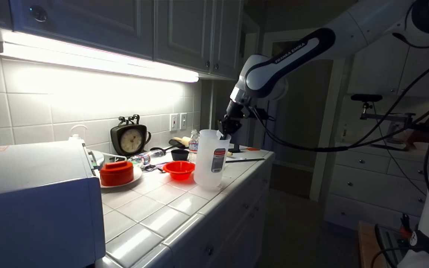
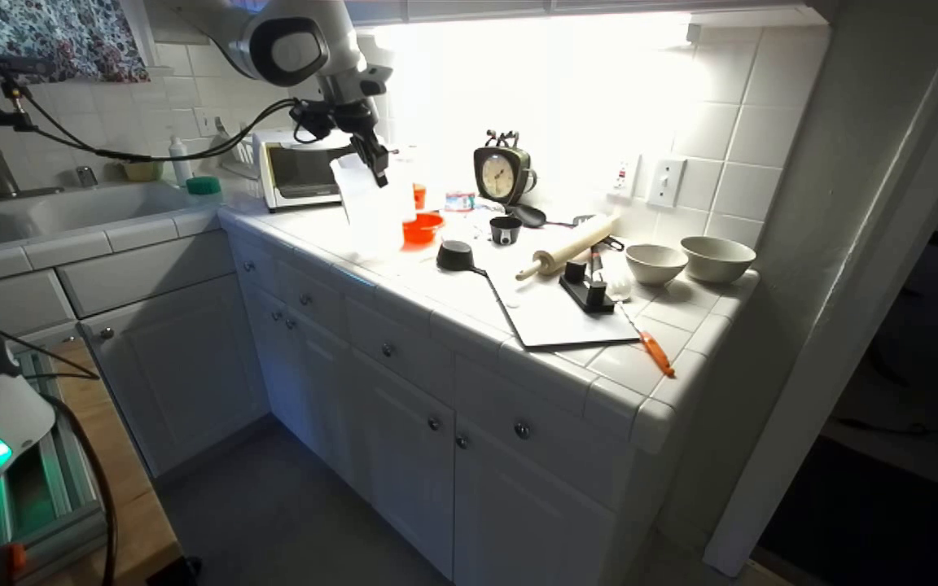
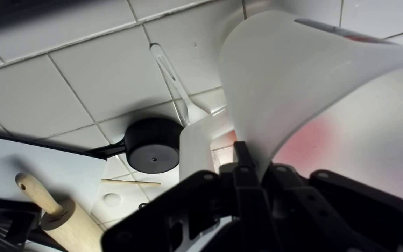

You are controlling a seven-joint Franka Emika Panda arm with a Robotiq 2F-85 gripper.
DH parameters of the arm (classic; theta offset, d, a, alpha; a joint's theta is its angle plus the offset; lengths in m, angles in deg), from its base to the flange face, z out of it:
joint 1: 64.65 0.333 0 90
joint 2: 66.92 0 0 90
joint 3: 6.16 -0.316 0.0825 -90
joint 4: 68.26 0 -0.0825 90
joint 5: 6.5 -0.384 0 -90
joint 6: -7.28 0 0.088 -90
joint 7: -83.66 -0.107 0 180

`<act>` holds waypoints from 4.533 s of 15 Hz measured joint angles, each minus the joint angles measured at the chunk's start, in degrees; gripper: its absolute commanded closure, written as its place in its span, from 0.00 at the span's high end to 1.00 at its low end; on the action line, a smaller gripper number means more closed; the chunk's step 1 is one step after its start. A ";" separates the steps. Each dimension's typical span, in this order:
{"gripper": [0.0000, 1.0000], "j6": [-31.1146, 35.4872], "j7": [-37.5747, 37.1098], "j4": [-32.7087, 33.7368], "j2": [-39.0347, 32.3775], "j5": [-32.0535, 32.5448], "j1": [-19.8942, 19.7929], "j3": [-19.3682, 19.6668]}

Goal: Move the jar to the right and open the oven

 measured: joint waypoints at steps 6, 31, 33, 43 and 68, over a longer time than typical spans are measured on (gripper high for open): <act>0.38 0.00 0.00 -0.47 -0.26 0.00 -0.01 0.28; 1.00 -3.51 11.24 1.39 5.73 1.99 6.76 -6.12; 1.00 -3.61 11.31 2.49 4.66 1.99 7.51 -6.80; 1.00 -3.68 7.85 2.78 2.80 1.61 8.52 -7.60; 1.00 -1.11 -22.84 15.84 -7.61 -4.17 14.28 -9.81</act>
